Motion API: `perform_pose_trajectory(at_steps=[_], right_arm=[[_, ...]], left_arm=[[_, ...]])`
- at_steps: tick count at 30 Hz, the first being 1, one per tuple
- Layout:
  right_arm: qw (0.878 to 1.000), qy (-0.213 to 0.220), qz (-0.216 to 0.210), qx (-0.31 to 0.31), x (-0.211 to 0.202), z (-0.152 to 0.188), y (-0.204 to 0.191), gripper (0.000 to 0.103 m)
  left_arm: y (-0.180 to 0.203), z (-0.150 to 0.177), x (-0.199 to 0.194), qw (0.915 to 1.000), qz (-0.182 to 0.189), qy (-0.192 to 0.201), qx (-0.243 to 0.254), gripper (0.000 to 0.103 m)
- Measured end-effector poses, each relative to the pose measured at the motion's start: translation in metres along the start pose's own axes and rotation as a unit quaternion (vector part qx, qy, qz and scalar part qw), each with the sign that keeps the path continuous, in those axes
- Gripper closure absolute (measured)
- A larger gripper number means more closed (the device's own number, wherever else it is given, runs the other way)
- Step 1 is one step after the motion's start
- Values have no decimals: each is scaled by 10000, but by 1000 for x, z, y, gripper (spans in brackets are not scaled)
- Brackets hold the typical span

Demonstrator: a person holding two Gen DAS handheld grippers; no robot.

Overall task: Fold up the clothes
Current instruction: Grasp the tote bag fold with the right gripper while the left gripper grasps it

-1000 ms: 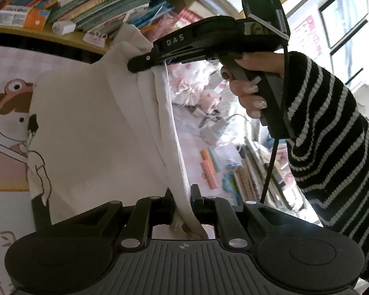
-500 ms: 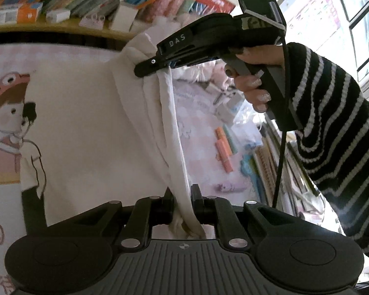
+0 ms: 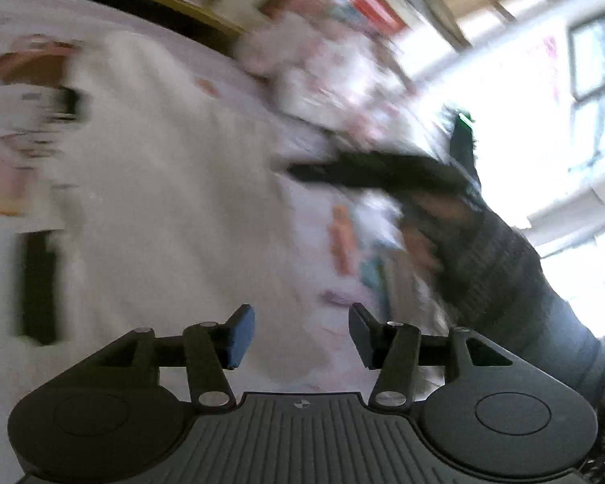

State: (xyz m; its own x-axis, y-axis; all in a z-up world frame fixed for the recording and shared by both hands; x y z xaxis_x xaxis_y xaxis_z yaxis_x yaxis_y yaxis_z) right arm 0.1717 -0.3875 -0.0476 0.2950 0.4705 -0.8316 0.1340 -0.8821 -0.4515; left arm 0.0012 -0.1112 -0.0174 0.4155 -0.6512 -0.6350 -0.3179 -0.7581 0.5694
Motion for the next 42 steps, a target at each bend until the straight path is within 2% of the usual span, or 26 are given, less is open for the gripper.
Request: perform_pose_trajectory(at_steps=[4, 6, 10, 11, 12, 13, 14, 16, 18, 19, 22, 25, 27, 28, 29, 32, 36, 38, 40, 42], right_arm=[[9991, -161, -400, 59, -36, 55, -5, 56], [9980, -318, -536, 49, -49, 86, -12, 56], [9979, -512, -344, -215, -56, 142, -27, 63], [9981, -519, -236, -252, -54, 152, -29, 65], [9982, -507, -191, -270, -52, 159, -30, 79], [9985, -452, -183, -266, -52, 163, -31, 92], [9988, -376, -180, -247, -53, 165, -33, 95], [9989, -76, -439, -171, -69, 162, -38, 95], [9969, 286, -729, -19, -92, 158, -40, 95], [9976, 284, -623, 117, -91, 158, -35, 95], [9977, -135, -177, 638, -56, 168, -8, 95], [9972, -232, -30, 710, -38, 173, 1, 94], [9975, -284, 41, 649, -40, 173, -3, 86], [9978, -276, 123, 596, -42, 172, -5, 83], [9983, -196, 210, 508, -45, 171, -9, 74], [9989, 129, 392, 224, -53, 167, -18, 71], [9972, 443, 579, 186, -42, 162, -30, 68], [9946, 568, 801, 326, -33, 161, -31, 69], [9932, 576, 862, 529, -26, 162, -29, 80], [9919, 611, 883, 686, -24, 162, -28, 83]], left_arm=[[-34, 14, -24, 9979, -615, 180, -75, 53], [-45, 21, -27, 9965, -825, 132, -86, 53], [-59, 33, -38, 9939, -1047, 129, -310, 54], [-62, 37, -41, 9940, -1017, 161, -376, 54], [-63, 39, -43, 9941, -988, 176, -411, 54], [-62, 41, -42, 9944, -971, 149, -385, 54], [-61, 42, -39, 9942, -1036, 56, -292, 54], [-59, 44, -31, 9912, -1304, -205, -32, 55], [-65, 48, -25, 9875, -1533, -363, -8, 56], [-67, 48, -27, 9884, -1488, -287, -62, 56], [-77, 50, -30, 9896, -1396, -232, -272, 57], [-81, 49, -34, 9896, -1378, -279, -300, 57], [-82, 46, -38, 9900, -1355, -291, -243, 56], [-82, 42, -41, 9909, -1305, -245, -206, 55], [-82, 36, -43, 9918, -1255, -178, -169, 54], [-91, 8, -45, 9941, -1076, 102, -130, 53], [-112, -41, -28, 9963, -759, 400, -62, 53], [-124, -64, -17, 9960, -749, 477, -35, 53], [-138, -84, -6, 9956, -772, 511, -125, 53], [-152, -102, 3, 9953, -792, 516, -194, 53]])
Point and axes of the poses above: each gripper's, at about its wrist camera, not at the fingertips, and x roughly the way its jaws point, y to its right, z to its underside, the point moved 3 cm from there along x, roughly the way its jaws point, and after that the axes turned 13 degrees about x, right-handed, at the moved point
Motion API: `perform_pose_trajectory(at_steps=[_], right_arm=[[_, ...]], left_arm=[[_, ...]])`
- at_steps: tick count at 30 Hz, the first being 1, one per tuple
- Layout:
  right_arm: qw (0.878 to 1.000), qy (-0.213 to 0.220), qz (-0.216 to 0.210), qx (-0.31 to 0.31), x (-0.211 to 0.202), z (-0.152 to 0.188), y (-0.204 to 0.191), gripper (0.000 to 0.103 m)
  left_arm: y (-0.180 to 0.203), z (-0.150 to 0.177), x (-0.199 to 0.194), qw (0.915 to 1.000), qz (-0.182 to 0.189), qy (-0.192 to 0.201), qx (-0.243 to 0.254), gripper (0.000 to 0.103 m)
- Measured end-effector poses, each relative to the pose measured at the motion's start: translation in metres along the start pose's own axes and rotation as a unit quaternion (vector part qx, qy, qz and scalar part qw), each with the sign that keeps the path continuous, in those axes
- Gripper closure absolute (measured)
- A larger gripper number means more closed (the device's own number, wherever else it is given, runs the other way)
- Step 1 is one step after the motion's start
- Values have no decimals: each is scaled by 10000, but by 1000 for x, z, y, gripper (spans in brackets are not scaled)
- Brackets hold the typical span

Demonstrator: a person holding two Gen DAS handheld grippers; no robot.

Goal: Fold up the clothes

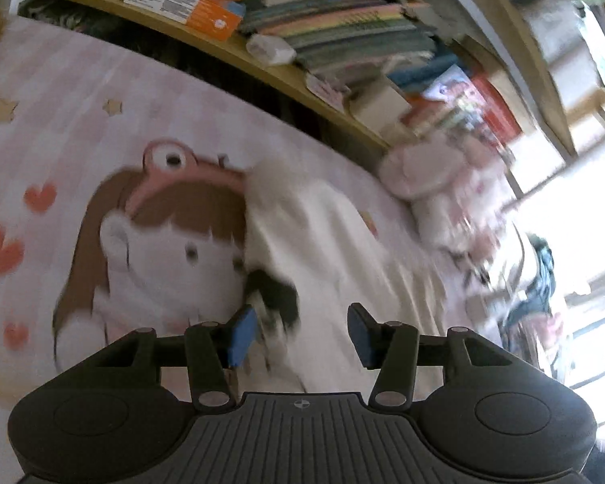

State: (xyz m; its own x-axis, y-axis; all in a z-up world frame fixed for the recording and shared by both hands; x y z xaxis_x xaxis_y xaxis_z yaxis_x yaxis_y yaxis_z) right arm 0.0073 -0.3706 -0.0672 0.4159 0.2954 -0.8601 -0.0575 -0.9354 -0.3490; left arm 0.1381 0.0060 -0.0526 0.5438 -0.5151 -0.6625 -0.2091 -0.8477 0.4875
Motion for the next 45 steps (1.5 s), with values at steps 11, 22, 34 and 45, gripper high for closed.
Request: perform_pose_trajectory(at_steps=[11, 22, 34, 45], right_arm=[[9988, -18, 172, 457, 4, -1, -3, 83], [9979, 47, 351, 551, 5, 1, -7, 83], [9985, -4, 346, 425, 5, 1, -8, 82], [9997, 58, 18, 234, 4, 3, -3, 81]], left_arm=[[-44, -45, 55, 9989, 198, -36, -422, 53], [-26, -53, 56, 9978, 138, 468, 458, 94], [-44, -75, 61, 9984, -421, 316, -219, 51], [-9, 46, -38, 9986, -485, -49, 228, 45]])
Point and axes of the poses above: each gripper's, at about its wrist camera, not at the fingertips, and x roughly the way its jaws point, y to its right, z to its underside, the point moved 3 cm from there along x, roughly the way its jaws point, and after that the axes turned 13 degrees about x, right-handed, at the moved point
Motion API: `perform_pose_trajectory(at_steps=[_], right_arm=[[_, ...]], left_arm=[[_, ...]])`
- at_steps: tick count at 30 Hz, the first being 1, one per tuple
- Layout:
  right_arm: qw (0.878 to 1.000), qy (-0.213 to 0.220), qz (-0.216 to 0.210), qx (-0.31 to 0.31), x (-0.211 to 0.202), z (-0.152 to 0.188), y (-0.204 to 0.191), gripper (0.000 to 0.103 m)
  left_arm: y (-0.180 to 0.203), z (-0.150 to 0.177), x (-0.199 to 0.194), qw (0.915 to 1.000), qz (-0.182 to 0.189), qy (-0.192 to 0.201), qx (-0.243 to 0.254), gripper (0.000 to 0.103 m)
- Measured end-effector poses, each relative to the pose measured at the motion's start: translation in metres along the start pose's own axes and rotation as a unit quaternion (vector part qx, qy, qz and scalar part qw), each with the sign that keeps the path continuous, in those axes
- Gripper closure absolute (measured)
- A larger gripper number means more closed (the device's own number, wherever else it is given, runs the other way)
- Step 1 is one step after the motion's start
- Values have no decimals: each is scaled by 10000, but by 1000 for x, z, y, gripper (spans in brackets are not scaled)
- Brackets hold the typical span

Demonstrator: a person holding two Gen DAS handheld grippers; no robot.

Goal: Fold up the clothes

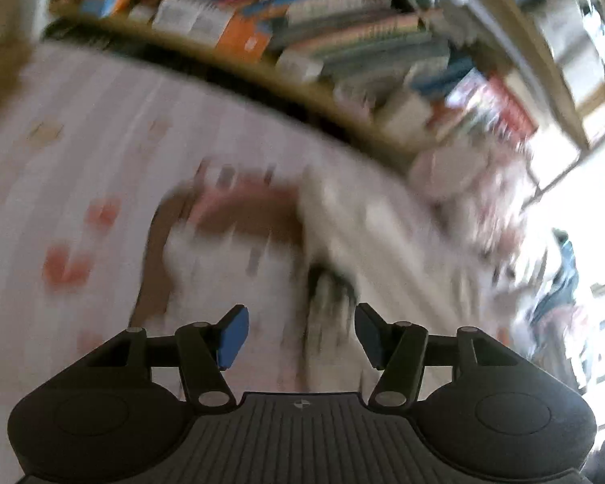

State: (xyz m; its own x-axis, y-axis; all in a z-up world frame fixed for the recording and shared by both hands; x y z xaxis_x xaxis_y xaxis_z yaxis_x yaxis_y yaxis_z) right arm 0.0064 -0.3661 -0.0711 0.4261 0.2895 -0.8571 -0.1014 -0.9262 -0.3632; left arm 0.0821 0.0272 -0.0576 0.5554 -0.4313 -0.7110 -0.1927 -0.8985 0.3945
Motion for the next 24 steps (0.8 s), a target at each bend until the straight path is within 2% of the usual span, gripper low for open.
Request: perform_pose_trajectory(at_steps=[4, 8, 14, 19, 21, 23, 24], right_arm=[[9998, 143, -64, -130, -1, 4, 0, 81], [9996, 166, -102, -215, -1, 3, 1, 81], [9995, 162, -207, -145, -10, 3, 9, 77], [9993, -85, -334, -145, -14, 8, 18, 74], [9991, -195, -376, -96, -12, 10, 21, 74], [9988, -210, -428, -57, -11, 11, 22, 73], [9988, -209, -439, -56, -11, 12, 23, 74]], left_arm=[[15, 53, -16, 9993, -111, -262, -254, 45], [32, 84, -27, 9985, -128, -302, -435, 44], [52, 100, -30, 9984, -280, -330, -375, 44], [60, 106, -31, 9981, -445, -283, -325, 47], [64, 108, -29, 9982, -343, -329, -355, 53], [68, 110, -26, 9983, -248, -393, -359, 78], [70, 112, -23, 9982, -193, -463, -335, 83]])
Point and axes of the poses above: each gripper's, at about its wrist camera, not at the fingertips, and x roughly the way its jaws point, y to its right, z to its underside, the point moved 3 cm from there along x, roughly the way its jaws point, and after that the axes turned 13 degrees about x, right-handed, at the moved point
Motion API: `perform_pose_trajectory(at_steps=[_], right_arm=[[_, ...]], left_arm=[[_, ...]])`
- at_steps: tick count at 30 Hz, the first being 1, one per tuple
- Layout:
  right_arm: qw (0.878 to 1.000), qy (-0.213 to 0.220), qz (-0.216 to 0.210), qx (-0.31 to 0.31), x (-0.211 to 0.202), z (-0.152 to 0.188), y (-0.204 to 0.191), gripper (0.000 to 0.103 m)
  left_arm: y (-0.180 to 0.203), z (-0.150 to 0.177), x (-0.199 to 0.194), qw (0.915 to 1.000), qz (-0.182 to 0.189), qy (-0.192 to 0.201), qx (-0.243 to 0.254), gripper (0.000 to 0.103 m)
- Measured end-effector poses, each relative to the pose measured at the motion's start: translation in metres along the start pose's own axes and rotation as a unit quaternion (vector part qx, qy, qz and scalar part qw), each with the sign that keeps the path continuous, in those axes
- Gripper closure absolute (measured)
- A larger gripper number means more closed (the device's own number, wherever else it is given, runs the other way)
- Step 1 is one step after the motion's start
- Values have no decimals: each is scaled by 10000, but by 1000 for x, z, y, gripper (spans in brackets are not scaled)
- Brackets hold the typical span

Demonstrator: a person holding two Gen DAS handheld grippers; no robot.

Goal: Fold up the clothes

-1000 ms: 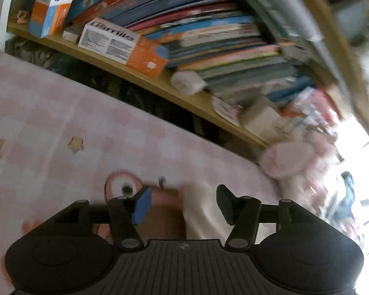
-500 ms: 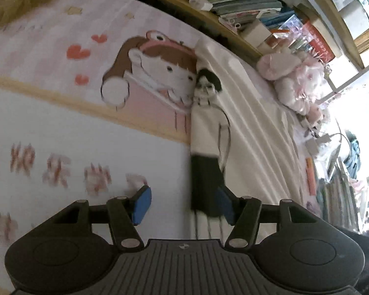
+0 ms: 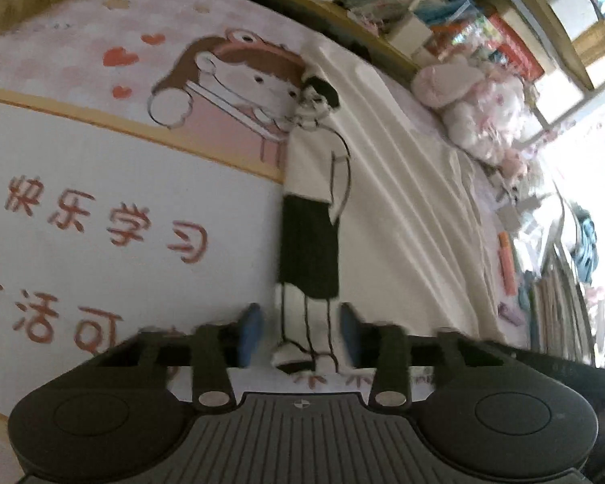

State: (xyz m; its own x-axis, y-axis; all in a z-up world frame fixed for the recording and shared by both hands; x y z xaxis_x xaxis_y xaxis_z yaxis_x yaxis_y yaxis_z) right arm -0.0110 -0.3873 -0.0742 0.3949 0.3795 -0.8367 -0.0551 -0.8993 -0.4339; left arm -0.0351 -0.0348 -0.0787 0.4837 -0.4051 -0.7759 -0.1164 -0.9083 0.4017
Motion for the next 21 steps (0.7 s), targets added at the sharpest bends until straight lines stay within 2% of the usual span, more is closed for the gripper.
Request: perform_pose_trajectory(at_steps=[1, 2, 4, 9, 14, 21], right_arm=[[10000, -22, -19, -7, 1, 0, 0, 77], [10000, -58, -55, 1, 2, 0, 0, 83], [10000, -60, -44, -56, 4, 0, -3, 86], [9997, -101, -64, -224, 10, 3, -19, 89], [9990, -182, -123, -386, 23, 18, -56, 89], [9995, -58, -13, -309, 33, 42, -92, 89]], left_arm=[[1, 2, 2, 10000, 43, -38, 0, 91], [2, 3, 3, 10000, 55, -32, -13, 93], [-2, 4, 1, 9999, 128, 18, -98, 97], [-18, 7, -18, 9993, 127, 293, -208, 98], [-55, 14, -37, 9990, 10, 258, -371, 97], [-90, 16, -50, 9989, 103, 292, -346, 97]])
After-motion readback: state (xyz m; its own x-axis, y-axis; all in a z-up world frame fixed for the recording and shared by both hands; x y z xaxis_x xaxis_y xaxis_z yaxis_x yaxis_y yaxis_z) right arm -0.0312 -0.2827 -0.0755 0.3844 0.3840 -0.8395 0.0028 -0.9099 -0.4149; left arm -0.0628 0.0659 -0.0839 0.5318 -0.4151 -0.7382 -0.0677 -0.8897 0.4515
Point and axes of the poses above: each gripper's, at about its wrist camera, not at the fingertips, and x roughly the way its jaws point, y to its right, z to its underside, the point moved 3 cm from there along x, roughly the way its jaws point, and after that the axes turned 13 degrees about x, right-handed, at the moved point
